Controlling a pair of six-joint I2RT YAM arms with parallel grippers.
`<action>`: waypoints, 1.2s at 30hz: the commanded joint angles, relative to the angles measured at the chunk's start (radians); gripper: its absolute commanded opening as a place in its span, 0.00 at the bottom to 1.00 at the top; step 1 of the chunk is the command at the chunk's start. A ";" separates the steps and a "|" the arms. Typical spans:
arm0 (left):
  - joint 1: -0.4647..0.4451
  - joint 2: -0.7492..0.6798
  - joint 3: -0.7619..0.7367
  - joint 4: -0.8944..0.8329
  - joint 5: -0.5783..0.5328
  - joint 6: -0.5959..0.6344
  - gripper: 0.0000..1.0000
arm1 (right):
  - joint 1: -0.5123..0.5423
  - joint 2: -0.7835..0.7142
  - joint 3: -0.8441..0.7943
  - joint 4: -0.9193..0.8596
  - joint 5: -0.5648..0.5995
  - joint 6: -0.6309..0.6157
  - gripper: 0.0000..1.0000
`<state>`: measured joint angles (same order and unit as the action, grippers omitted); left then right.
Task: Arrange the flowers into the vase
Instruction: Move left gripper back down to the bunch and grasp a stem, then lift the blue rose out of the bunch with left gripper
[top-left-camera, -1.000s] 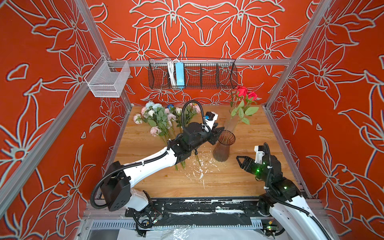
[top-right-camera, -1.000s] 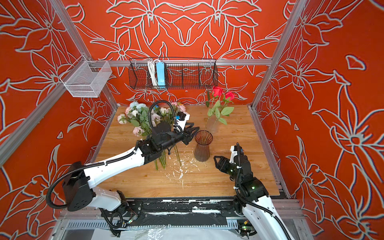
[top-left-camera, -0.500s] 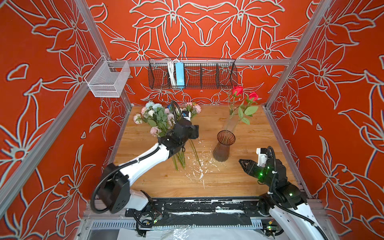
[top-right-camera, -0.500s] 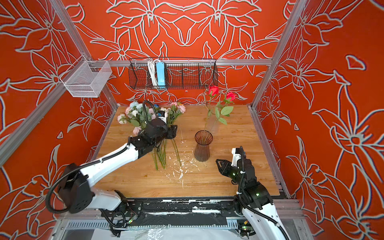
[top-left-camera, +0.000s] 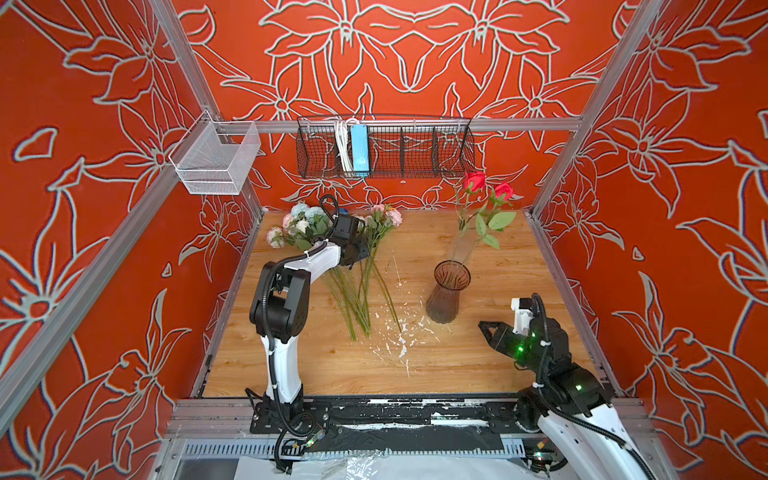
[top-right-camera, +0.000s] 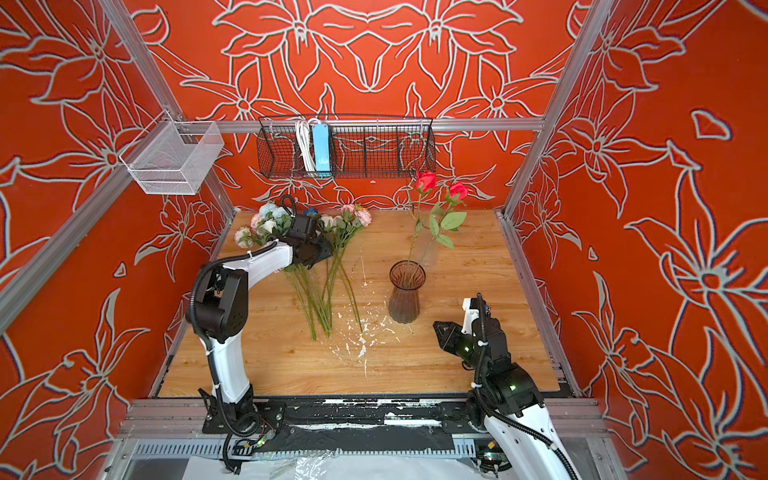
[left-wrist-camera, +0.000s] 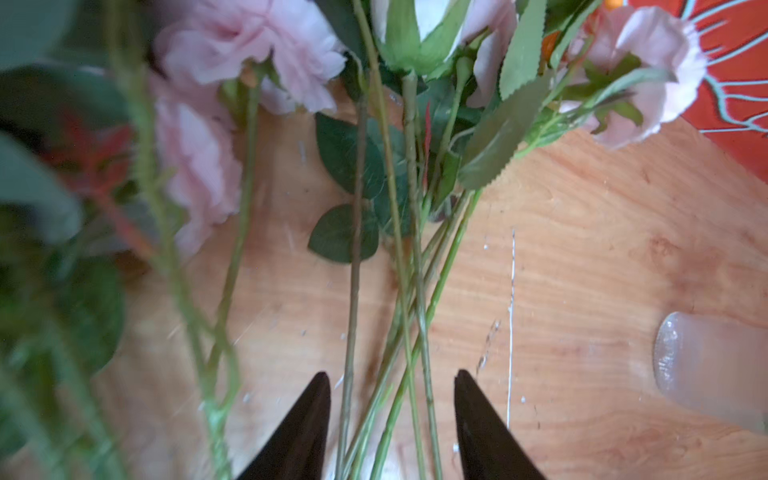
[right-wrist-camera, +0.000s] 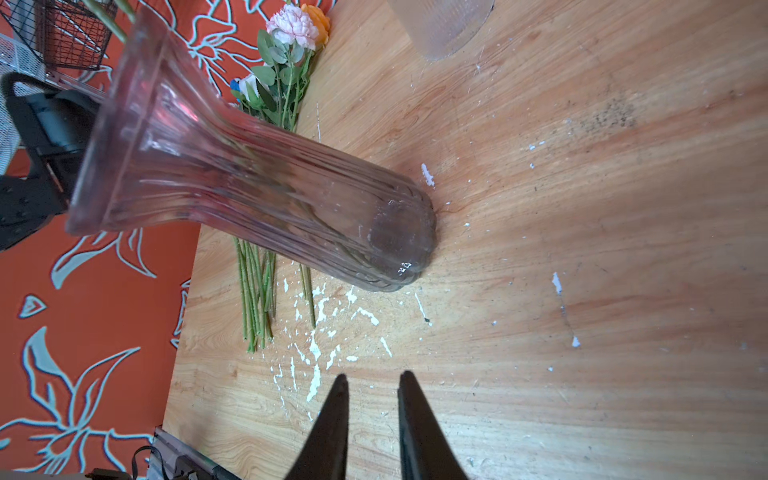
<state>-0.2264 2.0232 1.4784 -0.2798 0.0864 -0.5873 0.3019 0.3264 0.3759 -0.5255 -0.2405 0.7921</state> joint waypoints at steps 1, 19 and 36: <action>0.017 0.076 0.078 -0.038 0.099 -0.006 0.42 | -0.005 0.035 -0.016 0.057 0.031 -0.013 0.24; 0.025 0.086 0.071 -0.002 0.126 0.014 0.01 | -0.005 0.114 0.053 0.042 0.012 -0.098 0.26; -0.023 -0.452 -0.409 0.269 0.223 -0.149 0.00 | -0.005 0.108 0.184 -0.075 -0.027 -0.137 0.26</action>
<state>-0.2356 1.6337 1.1213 -0.0589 0.2977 -0.6979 0.3019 0.4244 0.4934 -0.5583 -0.2535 0.6811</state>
